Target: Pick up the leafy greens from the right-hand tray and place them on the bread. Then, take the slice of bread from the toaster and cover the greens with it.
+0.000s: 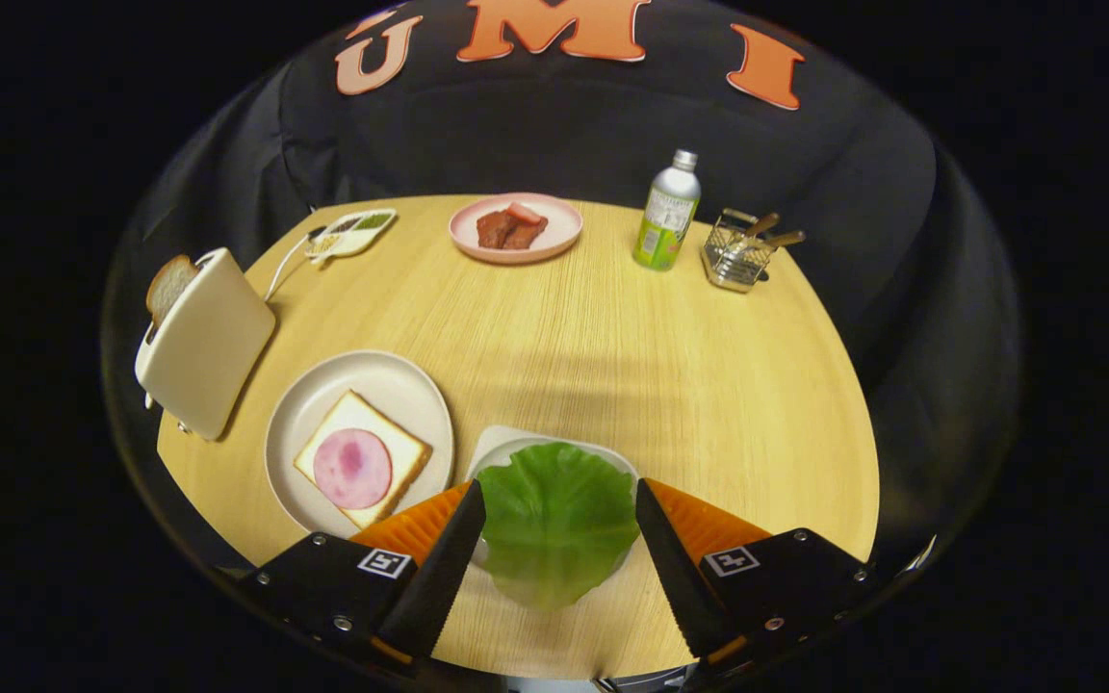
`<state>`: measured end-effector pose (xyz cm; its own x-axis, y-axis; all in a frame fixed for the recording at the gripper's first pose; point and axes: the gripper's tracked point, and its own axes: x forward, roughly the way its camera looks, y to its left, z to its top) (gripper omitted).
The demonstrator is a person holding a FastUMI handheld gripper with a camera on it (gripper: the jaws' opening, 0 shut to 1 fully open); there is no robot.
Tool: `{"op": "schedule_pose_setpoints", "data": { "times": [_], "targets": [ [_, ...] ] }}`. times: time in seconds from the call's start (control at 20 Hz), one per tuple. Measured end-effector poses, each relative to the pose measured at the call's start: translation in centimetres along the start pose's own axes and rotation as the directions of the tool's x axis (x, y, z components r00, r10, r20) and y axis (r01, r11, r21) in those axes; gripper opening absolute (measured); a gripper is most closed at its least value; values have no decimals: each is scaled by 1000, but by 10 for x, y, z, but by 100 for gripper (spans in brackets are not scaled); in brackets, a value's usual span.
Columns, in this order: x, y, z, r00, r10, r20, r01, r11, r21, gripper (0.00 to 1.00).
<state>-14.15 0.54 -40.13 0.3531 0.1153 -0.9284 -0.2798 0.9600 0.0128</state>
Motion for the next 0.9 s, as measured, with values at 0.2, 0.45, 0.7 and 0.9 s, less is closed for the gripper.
{"op": "schedule_pose_setpoints", "data": {
  "times": [0.2,0.45,0.7,0.9],
  "targets": [
    [25,1,-29,987,-1,-158,-3,1000,-24,89],
    [47,6,-45,964,14,-267,-27,999,-45,80],
    [49,12,-44,954,76,-289,-66,997,44,60],
    [51,4,-41,960,54,-274,-17,991,135,19]
  ]
}}
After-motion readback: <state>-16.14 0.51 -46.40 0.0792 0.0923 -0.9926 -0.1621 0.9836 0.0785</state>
